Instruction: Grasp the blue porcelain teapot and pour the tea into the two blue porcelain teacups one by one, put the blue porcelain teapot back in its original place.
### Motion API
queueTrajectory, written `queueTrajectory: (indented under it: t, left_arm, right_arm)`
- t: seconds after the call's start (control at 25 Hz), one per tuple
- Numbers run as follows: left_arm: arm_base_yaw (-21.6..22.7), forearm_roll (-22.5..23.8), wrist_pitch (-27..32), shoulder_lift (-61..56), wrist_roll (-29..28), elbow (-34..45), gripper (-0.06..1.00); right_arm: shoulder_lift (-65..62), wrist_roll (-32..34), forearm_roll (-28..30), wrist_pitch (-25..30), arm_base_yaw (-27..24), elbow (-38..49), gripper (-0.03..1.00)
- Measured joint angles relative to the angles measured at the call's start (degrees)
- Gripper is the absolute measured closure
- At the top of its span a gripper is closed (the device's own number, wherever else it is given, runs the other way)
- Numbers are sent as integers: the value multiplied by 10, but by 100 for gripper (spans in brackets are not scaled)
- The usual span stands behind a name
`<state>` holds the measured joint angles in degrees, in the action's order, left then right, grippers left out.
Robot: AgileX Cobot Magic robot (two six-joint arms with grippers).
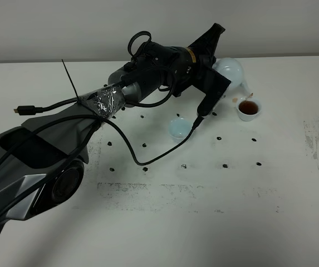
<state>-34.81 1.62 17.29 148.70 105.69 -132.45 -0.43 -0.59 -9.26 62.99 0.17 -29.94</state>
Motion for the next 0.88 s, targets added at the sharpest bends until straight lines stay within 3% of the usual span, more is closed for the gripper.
queueTrajectory:
  t: [0.16,0.24,0.68,0.88]
  left_arm:
    - [0,-2,8,-2,-46,0,86]
    - [0,-4,24,-11,-94,0,86]
    - [0,-5,160,-50,-536,-1,86]
    - [0,-6,182,-50,-641,-1,86]
  right_arm:
    - [0,0,0,0,0,0,48]
    - [0,0,0,0,0,0,48]
    - [0,0,0,0,0,0,48]
    - [0,0,0,0,0,0,48]
